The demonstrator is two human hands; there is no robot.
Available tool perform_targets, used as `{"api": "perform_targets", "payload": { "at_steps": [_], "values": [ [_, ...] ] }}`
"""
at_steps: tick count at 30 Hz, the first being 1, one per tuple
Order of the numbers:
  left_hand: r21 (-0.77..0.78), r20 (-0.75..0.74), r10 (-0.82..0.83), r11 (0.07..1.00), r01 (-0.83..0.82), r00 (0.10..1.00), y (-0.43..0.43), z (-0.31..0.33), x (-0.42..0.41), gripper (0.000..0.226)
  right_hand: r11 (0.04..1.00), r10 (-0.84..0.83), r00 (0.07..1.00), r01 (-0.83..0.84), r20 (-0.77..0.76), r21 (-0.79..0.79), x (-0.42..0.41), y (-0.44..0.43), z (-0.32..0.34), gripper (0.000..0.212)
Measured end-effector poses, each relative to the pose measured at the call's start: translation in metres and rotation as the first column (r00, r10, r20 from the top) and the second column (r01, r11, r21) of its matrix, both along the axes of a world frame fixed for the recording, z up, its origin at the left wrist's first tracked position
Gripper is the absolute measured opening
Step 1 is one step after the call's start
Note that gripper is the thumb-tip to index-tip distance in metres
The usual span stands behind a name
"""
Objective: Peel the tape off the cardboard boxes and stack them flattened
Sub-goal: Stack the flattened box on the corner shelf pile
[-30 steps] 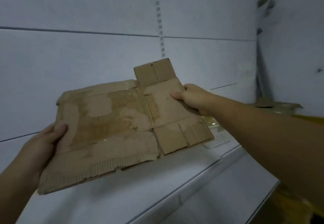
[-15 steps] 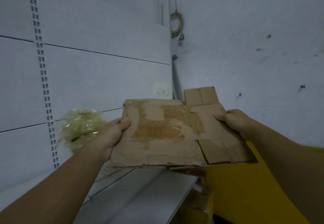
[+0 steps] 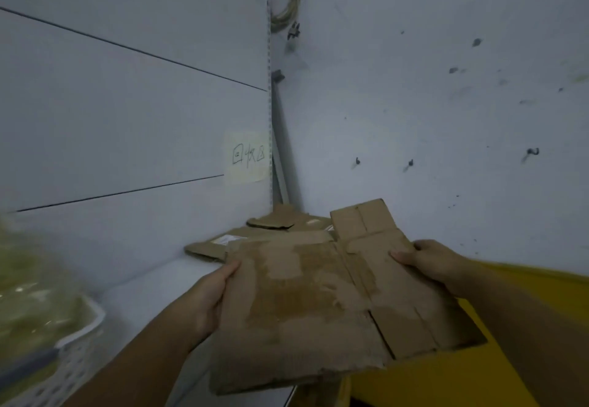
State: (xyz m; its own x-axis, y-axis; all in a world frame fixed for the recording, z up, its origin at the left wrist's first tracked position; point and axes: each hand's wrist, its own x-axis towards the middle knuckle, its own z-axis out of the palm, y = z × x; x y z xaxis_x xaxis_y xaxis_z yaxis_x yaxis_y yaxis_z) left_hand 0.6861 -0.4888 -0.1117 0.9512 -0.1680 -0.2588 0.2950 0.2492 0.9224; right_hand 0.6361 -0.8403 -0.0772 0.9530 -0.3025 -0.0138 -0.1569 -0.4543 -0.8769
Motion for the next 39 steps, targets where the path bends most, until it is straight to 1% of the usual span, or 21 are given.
{"api": "perform_targets", "payload": {
  "at_steps": [2,5,8,10,16,19,22,26,28,30,34,36,39],
  "values": [
    [0.023,0.017,-0.038,0.999,0.037,0.999,-0.018,0.005,0.025,0.038,1.000,-0.018,1.000,0.018,-0.003,-0.007,0.021,-0.014,-0.002,0.035],
    [0.031,0.008,-0.072,0.997,0.072,0.997,-0.046,0.007,0.058,0.034,0.999,-0.043,0.999,0.043,0.026,0.025,0.049,-0.040,-0.012,0.043],
    [0.021,-0.019,-0.078,0.997,0.078,0.997,-0.075,0.005,0.089,0.036,0.998,-0.031,0.997,0.027,0.068,0.055,0.080,-0.072,-0.019,0.053],
    [0.001,-0.011,-0.064,0.998,0.064,0.998,-0.094,0.005,0.110,0.036,0.998,0.003,0.997,-0.009,0.083,0.066,0.104,-0.095,-0.019,0.057],
    [-0.030,-0.045,0.027,0.999,-0.029,0.999,-0.144,-0.001,0.158,0.029,0.988,0.148,0.981,-0.143,0.127,-0.051,0.197,-0.150,-0.005,0.059],
    [-0.066,-0.059,0.115,0.991,-0.119,0.992,-0.154,-0.009,0.181,0.031,0.974,0.203,0.969,-0.186,0.140,-0.127,0.247,-0.160,-0.005,0.061],
    [-0.014,-0.038,0.208,0.978,-0.209,0.977,-0.149,-0.012,0.202,0.032,0.961,0.249,0.960,-0.227,0.131,-0.160,0.297,-0.154,-0.018,0.057],
    [0.090,0.050,0.329,0.939,-0.333,0.943,-0.131,-0.004,0.241,0.024,0.931,0.331,0.935,-0.301,0.127,-0.208,0.366,-0.129,-0.026,0.052],
    [0.090,0.080,0.349,0.930,-0.355,0.934,-0.119,-0.003,0.254,0.023,0.920,0.358,0.922,-0.321,0.147,-0.225,0.388,-0.115,-0.031,0.051],
    [0.068,0.069,0.359,0.929,-0.363,0.931,-0.105,-0.010,0.271,0.022,0.908,0.384,0.906,-0.336,0.179,-0.249,0.415,-0.101,-0.035,0.049],
    [0.163,0.063,0.437,0.882,-0.442,0.897,-0.085,-0.023,0.300,0.019,0.851,0.471,0.858,-0.381,0.206,-0.360,0.470,-0.074,-0.025,0.037],
    [0.178,0.075,0.501,0.844,-0.506,0.862,-0.078,-0.026,0.311,0.018,0.813,0.528,0.818,-0.410,0.228,-0.414,0.497,-0.058,-0.024,0.039],
    [0.203,0.050,0.571,0.797,-0.568,0.819,-0.065,-0.027,0.316,0.025,0.721,0.636,0.750,-0.494,0.180,-0.486,0.530,-0.029,-0.033,0.046]
  ]
}}
